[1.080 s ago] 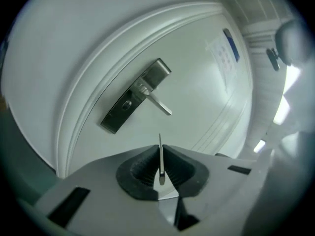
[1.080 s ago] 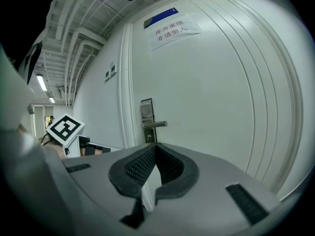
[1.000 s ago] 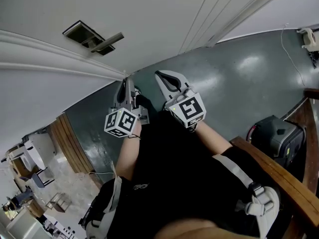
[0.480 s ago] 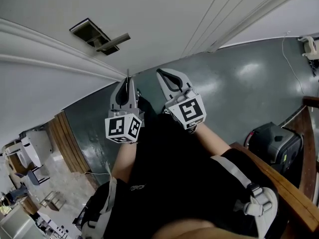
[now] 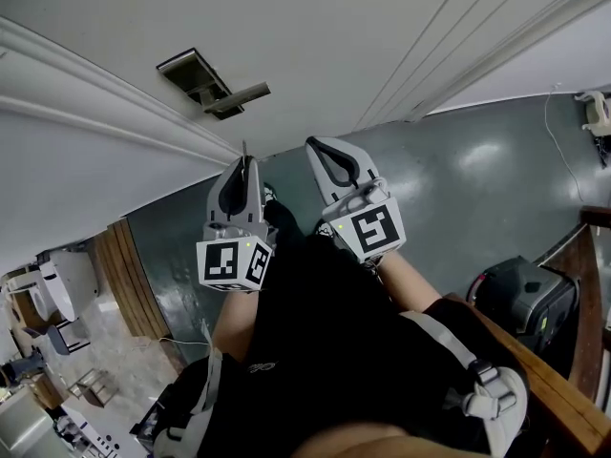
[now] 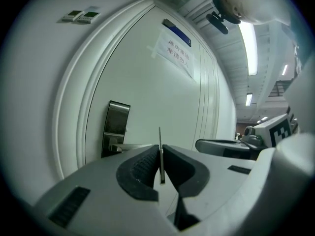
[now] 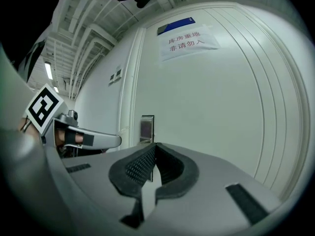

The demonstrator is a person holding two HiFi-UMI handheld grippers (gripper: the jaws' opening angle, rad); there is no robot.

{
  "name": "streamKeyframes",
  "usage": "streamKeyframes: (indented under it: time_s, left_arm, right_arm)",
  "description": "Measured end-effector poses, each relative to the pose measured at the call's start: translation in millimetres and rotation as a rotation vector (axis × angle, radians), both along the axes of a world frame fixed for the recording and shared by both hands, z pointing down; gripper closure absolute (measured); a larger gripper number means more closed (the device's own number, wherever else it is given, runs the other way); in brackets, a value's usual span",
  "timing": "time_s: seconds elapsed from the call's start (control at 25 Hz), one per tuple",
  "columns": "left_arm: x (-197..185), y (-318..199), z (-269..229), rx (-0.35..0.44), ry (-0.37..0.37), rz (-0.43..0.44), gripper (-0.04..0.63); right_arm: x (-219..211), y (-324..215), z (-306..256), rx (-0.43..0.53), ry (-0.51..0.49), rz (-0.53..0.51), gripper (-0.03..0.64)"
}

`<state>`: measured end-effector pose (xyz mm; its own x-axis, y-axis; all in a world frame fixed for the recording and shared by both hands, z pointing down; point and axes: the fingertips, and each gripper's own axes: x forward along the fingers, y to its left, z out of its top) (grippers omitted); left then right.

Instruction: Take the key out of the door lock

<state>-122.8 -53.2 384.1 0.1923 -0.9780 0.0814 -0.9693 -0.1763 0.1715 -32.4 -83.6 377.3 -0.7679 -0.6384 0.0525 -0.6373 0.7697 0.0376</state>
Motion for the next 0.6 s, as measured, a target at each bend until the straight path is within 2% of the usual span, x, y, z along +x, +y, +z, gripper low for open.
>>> streamKeyframes:
  time_s: [0.24, 0.6]
  left_arm:
    - [-5, -8, -24, 0.046, -0.058, 0.010, 0.558]
    - [-12, -12, -44, 0.071, -0.089, 0.009, 0.558]
  right_arm:
    - [-8, -9, -26, 0.065, -0.015, 0.003, 0.609]
    - [-12, -15, -41, 0.092, -0.037, 0.030, 0.609]
